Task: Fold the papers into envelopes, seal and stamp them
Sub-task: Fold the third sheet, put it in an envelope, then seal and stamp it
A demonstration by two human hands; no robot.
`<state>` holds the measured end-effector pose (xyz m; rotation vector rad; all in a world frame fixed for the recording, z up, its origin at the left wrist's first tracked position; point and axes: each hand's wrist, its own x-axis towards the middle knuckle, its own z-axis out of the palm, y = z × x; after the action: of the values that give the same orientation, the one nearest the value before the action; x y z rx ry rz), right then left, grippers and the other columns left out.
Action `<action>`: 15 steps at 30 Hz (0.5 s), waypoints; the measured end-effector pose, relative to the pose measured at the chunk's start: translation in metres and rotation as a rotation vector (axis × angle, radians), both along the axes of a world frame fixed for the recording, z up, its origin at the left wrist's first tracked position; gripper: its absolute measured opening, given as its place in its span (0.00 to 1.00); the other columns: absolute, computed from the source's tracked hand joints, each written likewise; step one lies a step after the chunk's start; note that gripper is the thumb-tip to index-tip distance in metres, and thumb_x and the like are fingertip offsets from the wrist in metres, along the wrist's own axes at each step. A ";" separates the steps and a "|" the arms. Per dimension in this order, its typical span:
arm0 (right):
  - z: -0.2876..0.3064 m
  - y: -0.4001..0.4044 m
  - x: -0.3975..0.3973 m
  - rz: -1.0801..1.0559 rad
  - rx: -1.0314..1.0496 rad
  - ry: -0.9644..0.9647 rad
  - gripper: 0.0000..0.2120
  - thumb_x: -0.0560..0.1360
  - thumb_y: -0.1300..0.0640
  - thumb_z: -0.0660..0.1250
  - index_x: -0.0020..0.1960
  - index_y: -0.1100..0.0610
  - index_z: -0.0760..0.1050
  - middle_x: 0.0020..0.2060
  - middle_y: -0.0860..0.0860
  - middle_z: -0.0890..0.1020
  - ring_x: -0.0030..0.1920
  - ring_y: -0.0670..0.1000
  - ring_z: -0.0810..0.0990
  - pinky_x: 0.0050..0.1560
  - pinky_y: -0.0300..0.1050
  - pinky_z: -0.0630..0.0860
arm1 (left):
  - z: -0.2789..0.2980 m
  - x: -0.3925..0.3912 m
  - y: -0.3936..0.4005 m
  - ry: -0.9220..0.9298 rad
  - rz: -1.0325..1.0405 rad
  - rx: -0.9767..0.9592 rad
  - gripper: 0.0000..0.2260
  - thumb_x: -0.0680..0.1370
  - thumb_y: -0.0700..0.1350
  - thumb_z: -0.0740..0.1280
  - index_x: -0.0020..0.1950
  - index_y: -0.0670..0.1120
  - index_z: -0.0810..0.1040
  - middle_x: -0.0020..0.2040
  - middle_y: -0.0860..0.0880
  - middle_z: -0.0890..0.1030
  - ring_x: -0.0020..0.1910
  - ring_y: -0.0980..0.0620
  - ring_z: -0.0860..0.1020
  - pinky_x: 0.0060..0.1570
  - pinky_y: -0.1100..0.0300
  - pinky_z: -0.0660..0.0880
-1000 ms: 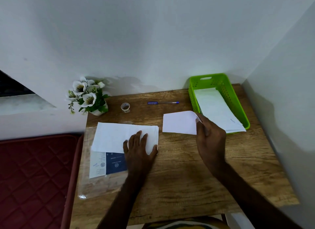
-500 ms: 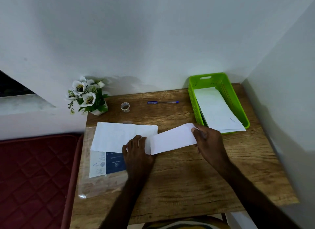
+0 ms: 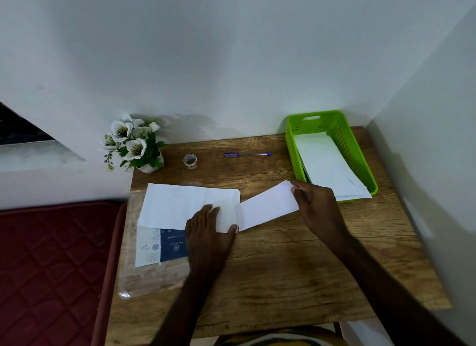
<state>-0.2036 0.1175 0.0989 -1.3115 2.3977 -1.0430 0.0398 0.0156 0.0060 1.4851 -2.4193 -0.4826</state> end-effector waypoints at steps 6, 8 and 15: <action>-0.004 -0.010 0.000 -0.012 -0.015 0.033 0.13 0.82 0.62 0.66 0.65 0.60 0.81 0.52 0.57 0.87 0.48 0.55 0.85 0.50 0.45 0.79 | 0.000 0.004 0.001 0.038 -0.022 0.009 0.37 0.72 0.69 0.69 0.75 0.50 0.68 0.75 0.47 0.71 0.73 0.46 0.69 0.74 0.45 0.66; -0.006 -0.012 0.001 -0.009 -0.026 0.049 0.13 0.82 0.62 0.66 0.65 0.59 0.81 0.52 0.56 0.87 0.49 0.55 0.85 0.50 0.45 0.79 | 0.001 0.006 0.001 0.055 -0.029 0.023 0.38 0.72 0.68 0.70 0.75 0.50 0.67 0.76 0.48 0.70 0.73 0.47 0.69 0.74 0.44 0.67; -0.018 -0.017 0.009 -0.042 -0.047 0.049 0.14 0.83 0.60 0.65 0.66 0.58 0.80 0.51 0.57 0.87 0.47 0.54 0.85 0.48 0.41 0.76 | 0.001 0.006 0.002 0.067 -0.012 0.063 0.40 0.71 0.68 0.70 0.78 0.53 0.64 0.79 0.50 0.66 0.76 0.48 0.65 0.77 0.45 0.63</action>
<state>-0.1945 0.1008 0.0806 -1.3221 2.4608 -1.0978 0.0460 0.0180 0.0071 1.4566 -2.3831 -0.6064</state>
